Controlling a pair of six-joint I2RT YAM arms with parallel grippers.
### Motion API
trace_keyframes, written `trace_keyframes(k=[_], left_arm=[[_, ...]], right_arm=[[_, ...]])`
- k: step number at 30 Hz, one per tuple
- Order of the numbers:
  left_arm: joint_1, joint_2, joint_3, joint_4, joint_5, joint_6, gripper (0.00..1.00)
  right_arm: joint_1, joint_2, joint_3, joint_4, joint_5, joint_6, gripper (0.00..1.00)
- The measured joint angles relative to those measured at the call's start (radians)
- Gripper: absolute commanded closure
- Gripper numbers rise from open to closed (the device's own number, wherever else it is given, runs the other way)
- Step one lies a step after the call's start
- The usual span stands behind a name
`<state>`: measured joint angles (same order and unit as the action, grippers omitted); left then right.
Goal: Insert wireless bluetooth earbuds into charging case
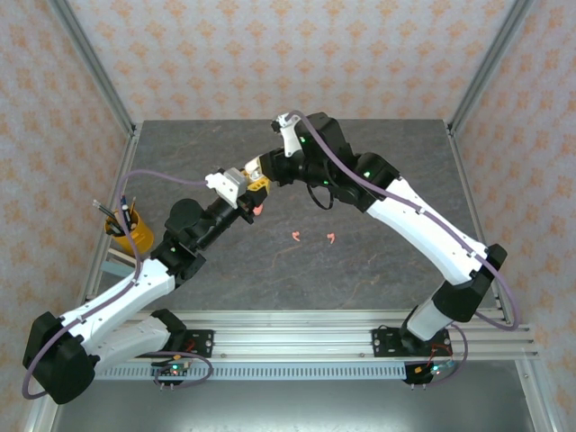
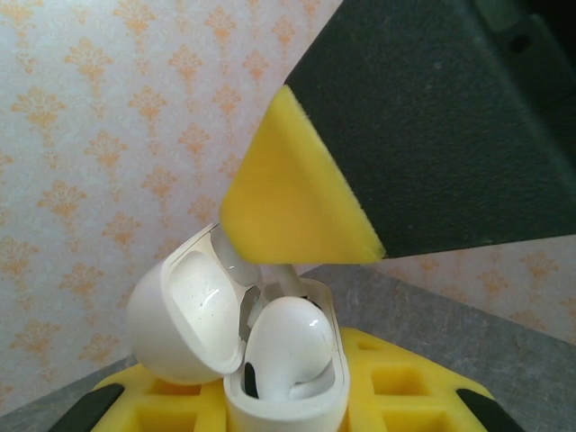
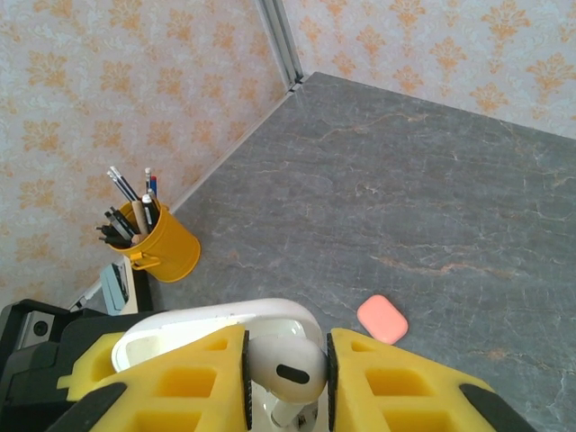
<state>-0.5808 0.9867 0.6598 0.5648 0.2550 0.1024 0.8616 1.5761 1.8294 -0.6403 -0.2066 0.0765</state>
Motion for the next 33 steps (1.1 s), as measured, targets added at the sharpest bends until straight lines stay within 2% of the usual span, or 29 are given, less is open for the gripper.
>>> trace_keyframes(k=[18, 33], left_arm=[[0.0, 0.003, 0.0, -0.001, 0.0, 0.0, 1.0], [0.0, 0.009, 0.0, -0.03, 0.008, 0.0, 1.0]], right_arm=[[0.011, 0.004, -0.014, 0.013, 0.048, -0.079, 0.75], [0.015, -0.033, -0.099, 0.063, 0.056, -0.108, 0.75]])
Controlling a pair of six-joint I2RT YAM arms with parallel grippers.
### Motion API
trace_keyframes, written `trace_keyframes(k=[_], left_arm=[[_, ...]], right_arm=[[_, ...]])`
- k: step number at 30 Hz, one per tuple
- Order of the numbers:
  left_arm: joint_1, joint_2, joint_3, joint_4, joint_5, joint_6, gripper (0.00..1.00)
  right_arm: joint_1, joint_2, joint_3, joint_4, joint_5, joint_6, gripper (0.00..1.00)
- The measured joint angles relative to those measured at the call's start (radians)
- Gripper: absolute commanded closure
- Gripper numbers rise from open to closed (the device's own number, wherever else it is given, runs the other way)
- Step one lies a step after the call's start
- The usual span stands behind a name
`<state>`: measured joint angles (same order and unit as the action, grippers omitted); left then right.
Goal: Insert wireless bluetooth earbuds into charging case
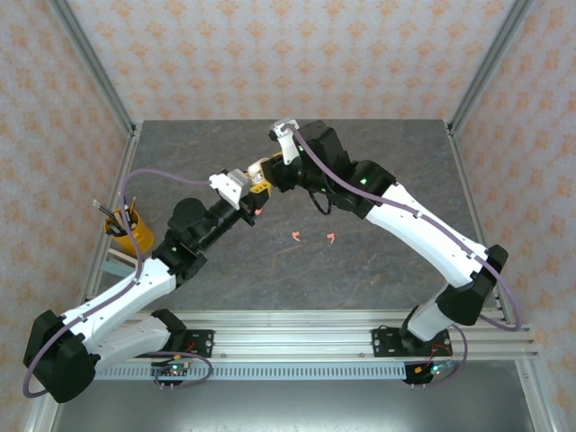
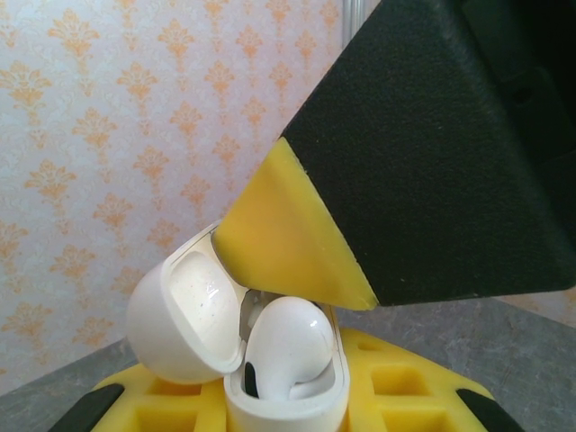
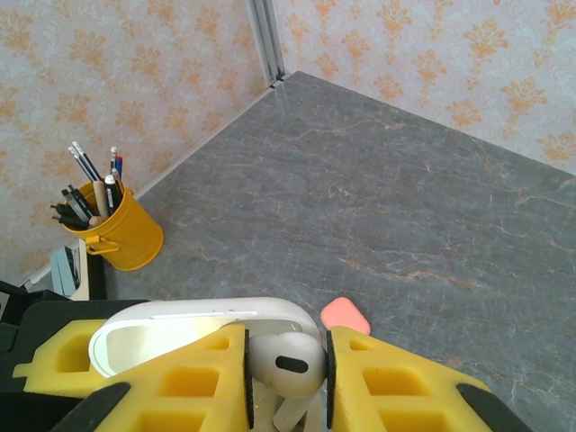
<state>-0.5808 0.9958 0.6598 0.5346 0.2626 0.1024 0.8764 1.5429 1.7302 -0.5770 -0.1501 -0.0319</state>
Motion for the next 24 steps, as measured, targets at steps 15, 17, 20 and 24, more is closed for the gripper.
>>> trace_keyframes(k=[15, 17, 20, 24], left_arm=[[0.0, 0.0, 0.0, 0.0, 0.003, 0.0, 1.0], [0.0, 0.0, 0.0, 0.0, 0.003, 0.0, 1.0], [0.0, 0.0, 0.0, 0.0, 0.0, 0.0, 1.0], [0.0, 0.0, 0.0, 0.001, -0.002, 0.0, 1.0]], right_arm=[[0.0, -0.02, -0.023, 0.013, -0.015, 0.0, 0.74], [0.0, -0.02, -0.026, 0.018, -0.015, 0.0, 0.74], [0.0, -0.022, -0.035, 0.029, -0.02, -0.004, 0.74], [0.008, -0.029, -0.053, 0.034, -0.026, -0.018, 0.74]])
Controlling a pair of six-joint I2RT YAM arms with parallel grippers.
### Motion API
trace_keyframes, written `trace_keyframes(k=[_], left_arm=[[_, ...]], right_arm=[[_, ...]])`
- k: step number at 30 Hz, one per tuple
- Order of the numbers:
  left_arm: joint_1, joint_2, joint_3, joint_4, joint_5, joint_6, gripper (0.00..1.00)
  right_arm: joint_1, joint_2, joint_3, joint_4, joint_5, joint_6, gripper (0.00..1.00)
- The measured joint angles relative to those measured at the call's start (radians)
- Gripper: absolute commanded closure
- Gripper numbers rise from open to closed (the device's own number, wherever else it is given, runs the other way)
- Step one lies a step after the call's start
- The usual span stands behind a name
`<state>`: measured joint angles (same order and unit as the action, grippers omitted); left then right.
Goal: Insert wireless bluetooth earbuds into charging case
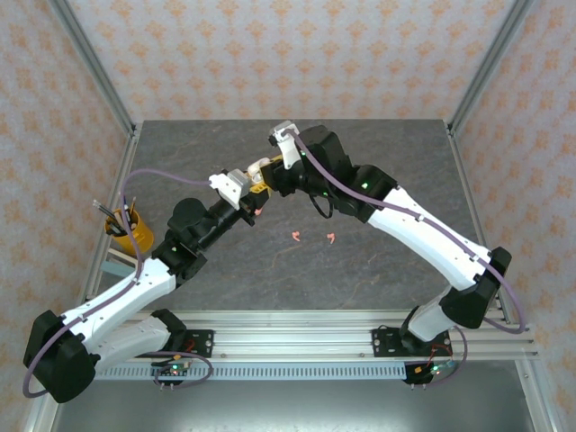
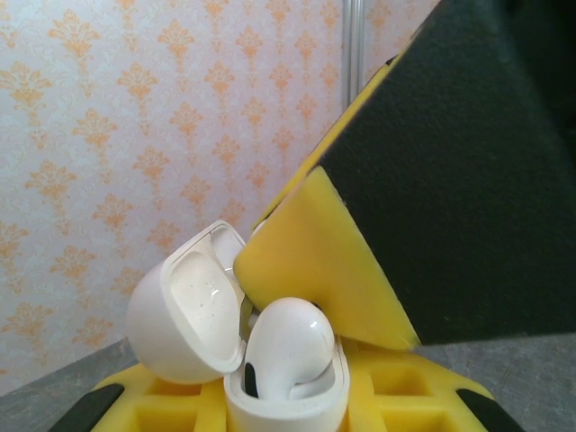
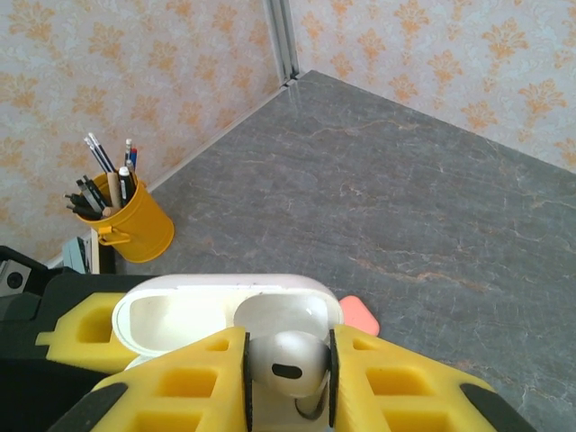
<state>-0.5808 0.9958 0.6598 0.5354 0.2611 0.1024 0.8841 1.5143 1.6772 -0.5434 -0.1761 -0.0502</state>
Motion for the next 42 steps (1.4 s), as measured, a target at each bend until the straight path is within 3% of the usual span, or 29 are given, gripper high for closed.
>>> trace_keyframes(k=[17, 42], left_arm=[[0.0, 0.0, 0.0, 0.015, -0.007, 0.0, 1.0], [0.0, 0.0, 0.0, 0.06, -0.007, 0.0, 1.0]], right_arm=[[0.008, -0.011, -0.002, 0.002, 0.04, -0.003, 0.54], [0.025, -0.012, 0.082, -0.008, 0.091, 0.039, 0.45]])
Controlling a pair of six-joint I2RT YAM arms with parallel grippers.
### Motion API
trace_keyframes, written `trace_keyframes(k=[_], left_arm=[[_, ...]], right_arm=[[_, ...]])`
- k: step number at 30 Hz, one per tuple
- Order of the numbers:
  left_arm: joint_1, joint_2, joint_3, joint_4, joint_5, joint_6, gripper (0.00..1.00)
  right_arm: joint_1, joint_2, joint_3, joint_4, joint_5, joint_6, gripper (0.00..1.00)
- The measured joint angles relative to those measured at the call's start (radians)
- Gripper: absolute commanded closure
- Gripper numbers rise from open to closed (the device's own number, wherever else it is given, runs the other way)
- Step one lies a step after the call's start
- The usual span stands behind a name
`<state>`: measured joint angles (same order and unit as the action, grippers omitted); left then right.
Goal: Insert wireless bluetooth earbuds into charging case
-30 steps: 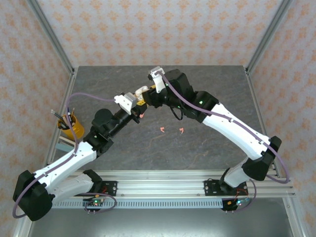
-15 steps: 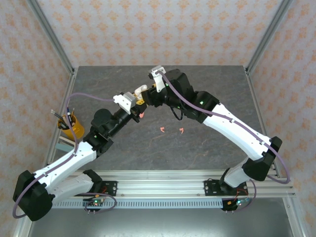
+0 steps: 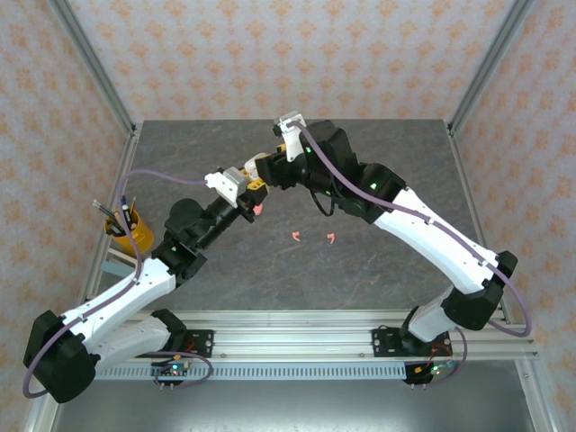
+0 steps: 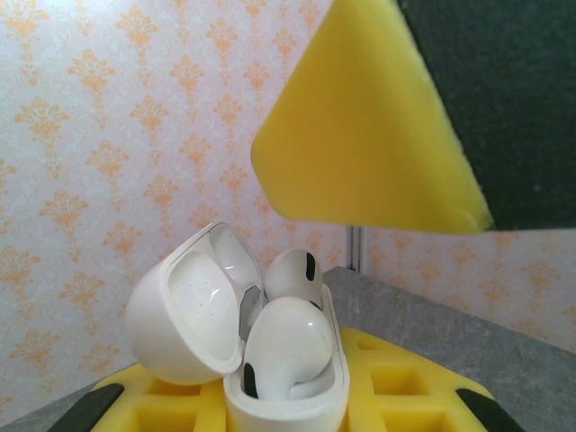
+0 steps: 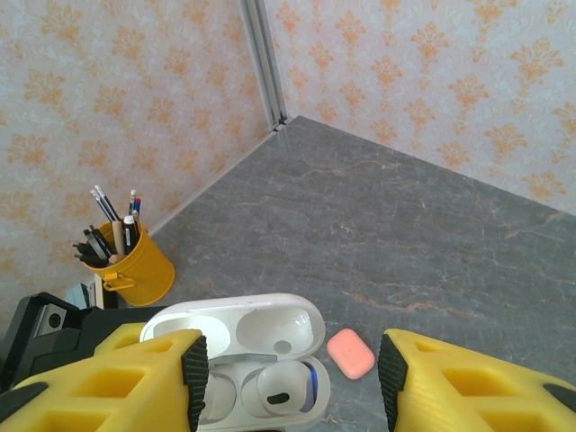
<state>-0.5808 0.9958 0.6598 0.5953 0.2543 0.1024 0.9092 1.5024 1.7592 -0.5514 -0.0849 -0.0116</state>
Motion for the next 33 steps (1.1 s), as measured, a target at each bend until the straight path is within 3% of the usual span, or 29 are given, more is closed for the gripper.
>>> trace_keyframes(k=[7, 12, 23, 33], left_arm=[[0.0, 0.0, 0.0, 0.0, 0.0, 0.0, 1.0], [0.0, 0.0, 0.0, 0.0, 0.001, 0.0, 1.0], [0.0, 0.004, 0.0, -0.005, 0.055, 0.0, 1.0], [0.0, 0.046, 0.0, -0.025, 0.108, 0.0, 1.0]], right_arm=[[-0.007, 0.0, 0.014, -0.002, 0.017, 0.034, 0.45], [-0.052, 0.037, 0.126, -0.062, 0.018, 0.093, 0.44], [-0.167, 0.373, 0.666, -0.459, -0.049, 0.175, 0.45], [-0.18, 0.506, 0.743, -0.668, -0.147, 0.176, 0.47]])
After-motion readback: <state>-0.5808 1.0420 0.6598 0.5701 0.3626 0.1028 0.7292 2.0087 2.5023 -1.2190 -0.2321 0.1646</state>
